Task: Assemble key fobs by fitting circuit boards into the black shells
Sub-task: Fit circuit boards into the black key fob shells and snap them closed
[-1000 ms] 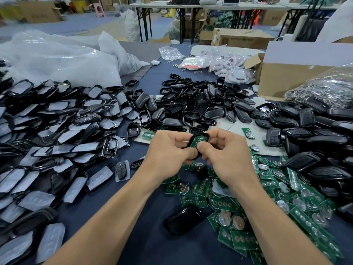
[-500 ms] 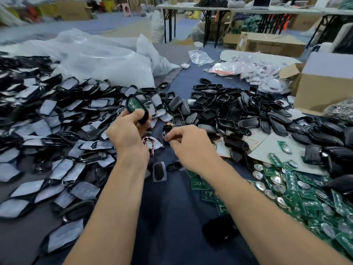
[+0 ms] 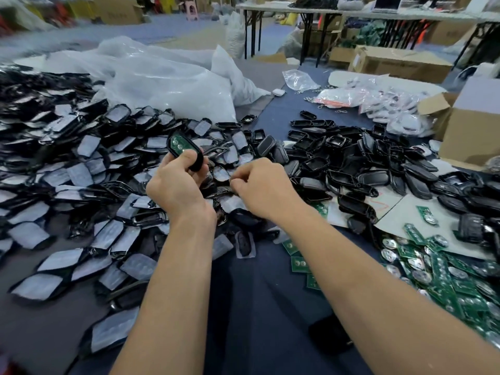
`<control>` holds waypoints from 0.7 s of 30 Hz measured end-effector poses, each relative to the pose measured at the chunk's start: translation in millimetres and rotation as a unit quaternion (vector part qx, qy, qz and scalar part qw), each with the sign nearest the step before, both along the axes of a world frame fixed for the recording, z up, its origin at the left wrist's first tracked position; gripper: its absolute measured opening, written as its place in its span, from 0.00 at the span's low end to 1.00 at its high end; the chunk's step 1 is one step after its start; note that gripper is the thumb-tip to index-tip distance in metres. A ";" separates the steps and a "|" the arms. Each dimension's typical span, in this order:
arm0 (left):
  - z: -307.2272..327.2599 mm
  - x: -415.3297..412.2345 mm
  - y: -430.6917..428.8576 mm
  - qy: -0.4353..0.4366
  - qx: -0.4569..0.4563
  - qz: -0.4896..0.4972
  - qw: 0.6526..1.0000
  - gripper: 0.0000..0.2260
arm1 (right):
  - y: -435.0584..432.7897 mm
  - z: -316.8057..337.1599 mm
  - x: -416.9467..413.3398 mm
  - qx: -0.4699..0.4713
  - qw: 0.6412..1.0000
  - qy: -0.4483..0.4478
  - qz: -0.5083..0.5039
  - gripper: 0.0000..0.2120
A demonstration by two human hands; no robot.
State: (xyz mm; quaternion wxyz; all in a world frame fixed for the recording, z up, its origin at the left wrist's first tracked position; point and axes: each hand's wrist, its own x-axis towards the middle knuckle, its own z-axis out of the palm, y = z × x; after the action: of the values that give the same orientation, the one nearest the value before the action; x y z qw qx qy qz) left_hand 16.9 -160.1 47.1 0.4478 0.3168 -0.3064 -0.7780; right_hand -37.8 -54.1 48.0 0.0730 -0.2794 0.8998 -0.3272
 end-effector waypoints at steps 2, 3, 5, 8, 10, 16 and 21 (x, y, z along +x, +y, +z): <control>-0.6 1.1 -0.9 0.001 0.006 0.004 1.000 0.05 | -14.5 1.0 -4.5 -0.001 1.000 -0.011 0.005 0.09; -0.6 1.8 -2.1 0.002 0.009 0.005 1.000 0.05 | -23.5 -0.1 -6.8 -0.009 1.000 -0.026 0.004 0.09; -0.5 2.5 -5.5 0.004 0.013 0.004 1.000 0.05 | -43.2 -4.4 -11.4 -0.033 0.998 -0.058 -0.022 0.09; -1.5 2.5 -8.0 0.005 0.019 0.004 1.000 0.05 | -68.0 -15.1 -16.3 -0.027 0.991 -0.097 -0.091 0.16; -1.7 2.0 -6.9 0.006 0.022 0.004 1.000 0.05 | -77.2 -20.0 -17.8 -0.027 0.982 -0.136 -0.127 0.18; -2.0 0.8 -3.7 -0.001 0.017 -0.007 1.000 0.06 | -64.7 -15.9 -24.7 -0.194 0.913 -0.304 -0.190 0.12; -2.3 -0.6 -1.0 -0.005 0.027 -0.015 1.000 0.05 | -28.9 -13.7 -21.5 -0.262 0.904 -0.242 -0.237 0.04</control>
State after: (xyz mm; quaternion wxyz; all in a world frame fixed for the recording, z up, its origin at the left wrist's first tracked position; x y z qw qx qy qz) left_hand 16.3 -161.1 44.8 0.4260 0.3286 -0.2919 -0.7908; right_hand -59.3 -83.0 34.2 0.1331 0.0209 0.7761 -0.6161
